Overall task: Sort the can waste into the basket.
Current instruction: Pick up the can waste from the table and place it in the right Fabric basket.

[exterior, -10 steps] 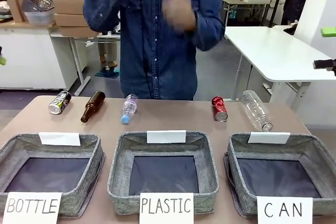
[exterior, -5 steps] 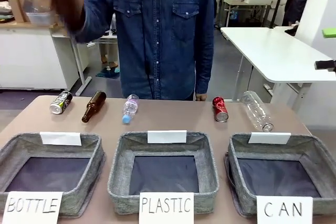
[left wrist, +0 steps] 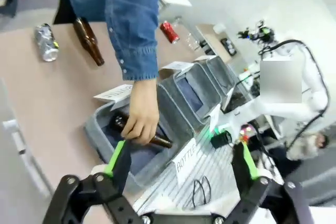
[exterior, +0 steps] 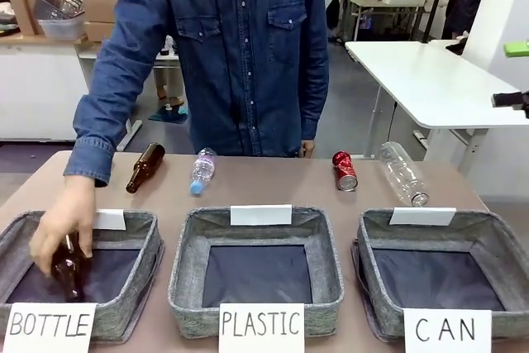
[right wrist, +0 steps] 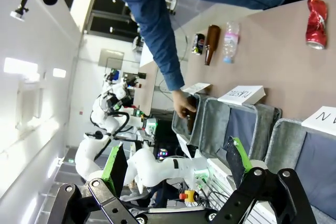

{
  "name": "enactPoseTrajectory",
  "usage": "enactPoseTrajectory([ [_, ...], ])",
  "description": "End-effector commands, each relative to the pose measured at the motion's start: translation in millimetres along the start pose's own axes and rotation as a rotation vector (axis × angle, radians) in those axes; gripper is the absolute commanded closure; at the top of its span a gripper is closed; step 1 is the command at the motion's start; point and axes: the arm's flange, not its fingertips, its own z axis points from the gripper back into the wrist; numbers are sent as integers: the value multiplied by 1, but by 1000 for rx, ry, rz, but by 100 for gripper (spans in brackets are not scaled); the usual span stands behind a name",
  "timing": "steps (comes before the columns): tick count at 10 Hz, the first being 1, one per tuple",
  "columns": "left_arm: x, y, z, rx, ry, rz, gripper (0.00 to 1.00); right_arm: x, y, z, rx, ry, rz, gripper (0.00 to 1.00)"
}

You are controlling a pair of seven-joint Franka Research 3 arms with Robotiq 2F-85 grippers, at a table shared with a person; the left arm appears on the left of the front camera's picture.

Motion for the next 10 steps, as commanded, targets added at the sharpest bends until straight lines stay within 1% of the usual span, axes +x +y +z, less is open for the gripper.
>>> enactPoseTrajectory([
  [1, 11, 5, 21, 12, 37, -5, 0, 3, 1, -1, 26, -8, 28, 0],
  [3, 21, 7, 13, 23, 62, 7, 0, 3, 1, -1, 26, -8, 28, 0],
  [4, 29, 6, 4, 53, 75, 26, 0, 3, 1, -1, 26, -8, 28, 0],
  [5, 43, 6, -14, 100, 125, 39, 0, 3, 1, -1, 26, -8, 28, 0],
  [6, 67, 8, -40, 158, 209, 49, 0, 3, 1, -1, 26, -8, 28, 0],
  [7, 95, 14, -73, 241, 312, 63, 0, 3, 1, -1, 26, -8, 28, 0],
  [8, 124, 23, -111, 358, 432, 65, 0, 3, 1, -1, 26, -8, 28, 0],
  [9, 154, 39, -150, 525, 560, 61, 0, 3, 1, -1, 26, -8, 28, 0],
  [10, 177, 58, -181, 644, 660, 114, 0, 3, 1, -1, 26, -8, 28, 0],
])
